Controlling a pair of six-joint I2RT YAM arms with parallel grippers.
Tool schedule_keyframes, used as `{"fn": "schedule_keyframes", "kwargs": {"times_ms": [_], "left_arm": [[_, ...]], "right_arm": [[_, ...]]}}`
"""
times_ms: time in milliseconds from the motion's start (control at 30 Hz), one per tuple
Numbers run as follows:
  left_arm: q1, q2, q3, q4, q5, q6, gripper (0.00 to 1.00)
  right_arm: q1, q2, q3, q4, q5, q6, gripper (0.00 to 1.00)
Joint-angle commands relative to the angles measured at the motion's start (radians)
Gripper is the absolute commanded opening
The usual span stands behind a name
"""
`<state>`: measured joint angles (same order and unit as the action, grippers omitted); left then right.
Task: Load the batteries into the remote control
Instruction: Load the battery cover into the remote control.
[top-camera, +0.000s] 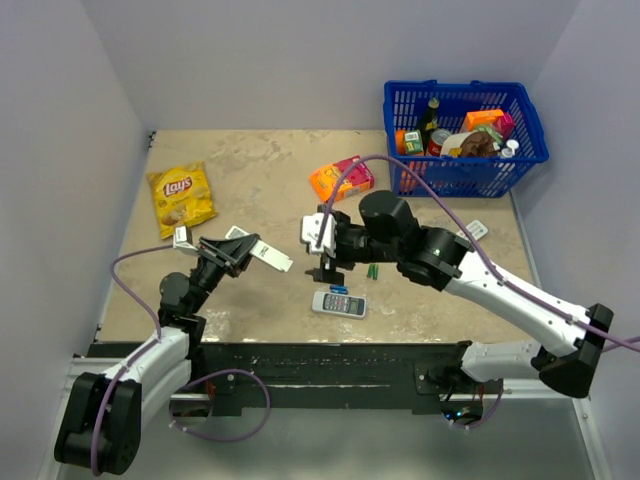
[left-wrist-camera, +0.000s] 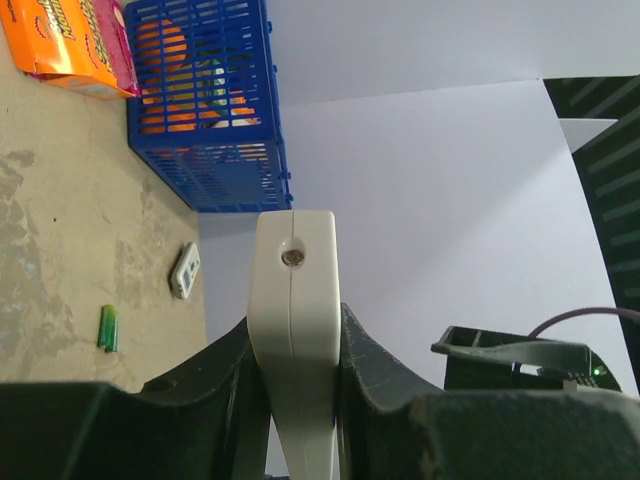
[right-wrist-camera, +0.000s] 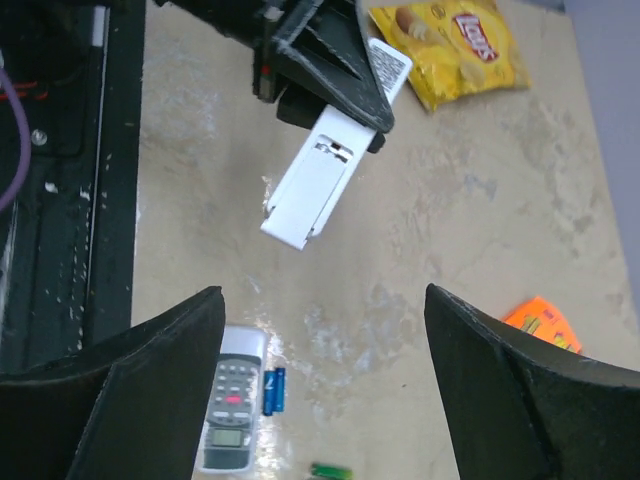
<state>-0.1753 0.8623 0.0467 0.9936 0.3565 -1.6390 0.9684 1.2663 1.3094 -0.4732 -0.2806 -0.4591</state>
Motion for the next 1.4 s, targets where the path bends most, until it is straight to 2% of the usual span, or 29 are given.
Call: {"fn": "schedule_keyframes", "kwargs": {"times_ms": [0, 167, 267, 367, 633, 867, 1367], "left_arm": [[0.002, 0.001, -0.027, 0.062, 0.045, -0.015, 0.00], [0.002, 0.007, -0.013, 0.063, 0.078, -0.019, 0.00], [0.002, 0.009, -0.005, 0.068, 0.093, -0.024, 0.00], [0.002, 0.003, -0.002, 0.069, 0.099, -0.030, 0.00], [0.002, -0.003, -0.001, 0.069, 0.105, -0.030, 0.00], [0.002, -0.006, 0.004, 0.079, 0.105, -0.036, 0.00], [0.000, -0.017, 0.015, 0.079, 0.111, -0.042, 0.00]], "right_arm": [[0.003, -0.087, -0.096, 0.045, -0.190, -0.389, 0.84], [0.003, -0.042, -0.056, -0.007, -0.373, -0.501, 0.79], [0.003, 0.030, 0.000, -0.064, -0.397, -0.562, 0.65], [0.003, 0.108, 0.066, -0.146, -0.416, -0.616, 0.60], [0.001, 0.179, 0.103, -0.182, -0.419, -0.667, 0.59], [-0.010, 0.220, 0.126, -0.189, -0.430, -0.675, 0.52], [-0.033, 0.269, 0.154, -0.203, -0.462, -0.682, 0.45]]}}
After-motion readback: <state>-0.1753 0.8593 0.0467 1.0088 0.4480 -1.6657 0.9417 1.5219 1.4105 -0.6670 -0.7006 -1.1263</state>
